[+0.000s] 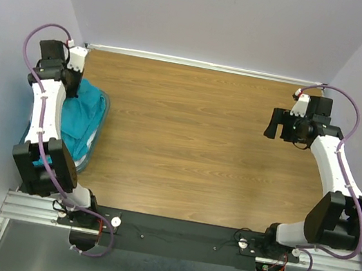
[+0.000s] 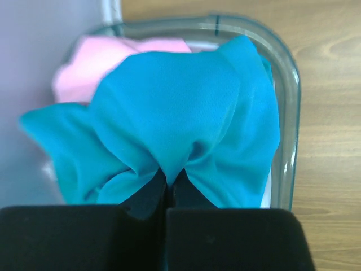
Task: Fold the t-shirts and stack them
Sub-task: Grab the tshirt from the pile, then move the tshirt to the center of the board
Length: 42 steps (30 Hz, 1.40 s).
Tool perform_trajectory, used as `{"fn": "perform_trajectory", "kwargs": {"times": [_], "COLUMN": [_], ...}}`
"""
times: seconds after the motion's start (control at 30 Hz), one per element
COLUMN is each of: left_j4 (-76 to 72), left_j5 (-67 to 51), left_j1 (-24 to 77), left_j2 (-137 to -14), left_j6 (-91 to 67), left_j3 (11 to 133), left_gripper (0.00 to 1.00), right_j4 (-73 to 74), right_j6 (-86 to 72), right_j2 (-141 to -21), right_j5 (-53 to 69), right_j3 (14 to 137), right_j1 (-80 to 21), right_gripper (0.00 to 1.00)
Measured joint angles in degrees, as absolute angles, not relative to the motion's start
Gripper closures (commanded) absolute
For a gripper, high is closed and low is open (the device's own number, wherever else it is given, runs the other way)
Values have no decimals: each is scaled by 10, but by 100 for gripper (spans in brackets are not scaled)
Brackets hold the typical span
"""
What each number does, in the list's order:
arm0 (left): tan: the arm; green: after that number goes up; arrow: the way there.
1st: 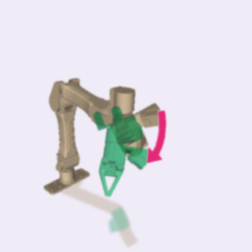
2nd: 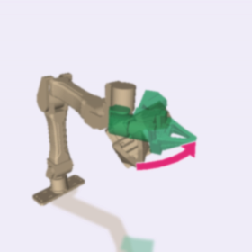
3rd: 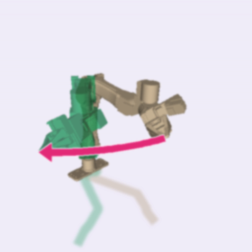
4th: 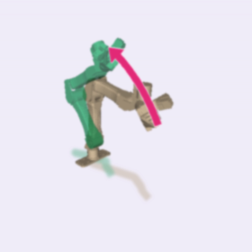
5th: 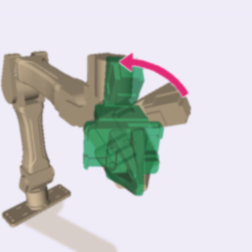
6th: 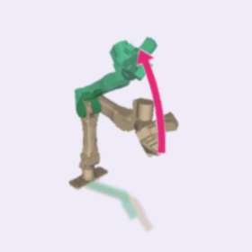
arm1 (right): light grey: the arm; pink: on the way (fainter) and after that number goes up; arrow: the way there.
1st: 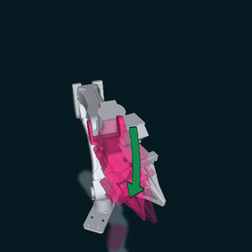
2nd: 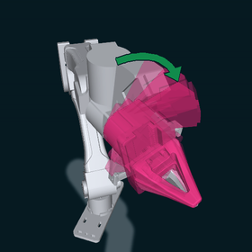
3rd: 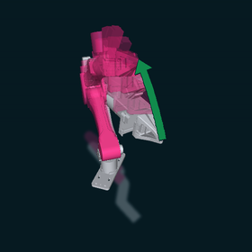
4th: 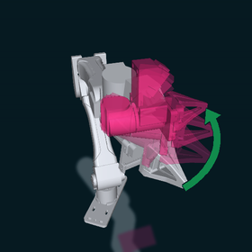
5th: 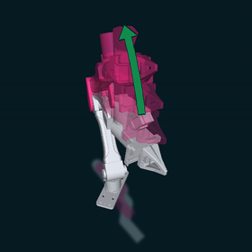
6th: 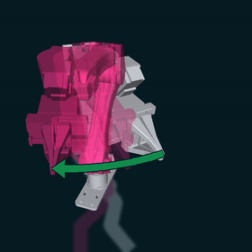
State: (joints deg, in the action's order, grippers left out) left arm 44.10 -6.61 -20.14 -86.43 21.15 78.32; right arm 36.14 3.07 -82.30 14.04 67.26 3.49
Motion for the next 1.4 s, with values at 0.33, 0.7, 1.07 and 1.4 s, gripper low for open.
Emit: {"fn": "perform_trajectory", "kwargs": {"times": [0.33, 0.7, 1.07, 1.4], "left_j4": [475, 477, 346, 298], "left_j5": [-84, -107, -352, -424], "left_j1": [-194, -26, 106, 22], "left_j2": [-791, -806, -832, -797], "left_j6": [212, 208, 112, 125], "left_j3": [1009, 1216, 1223, 856], "left_gripper": [100, 100, 53, 1], "right_j4": [362, 362, 367, 411], "right_j6": [31, 30, 33, 86], "right_j2": [-823, -823, -823, -813], "right_j5": [144, 145, 147, 213], "right_j3": [674, 674, 675, 698], "right_j1": [35, 35, 35, 35], "right_gripper": [0, 0, 0, 0]}}
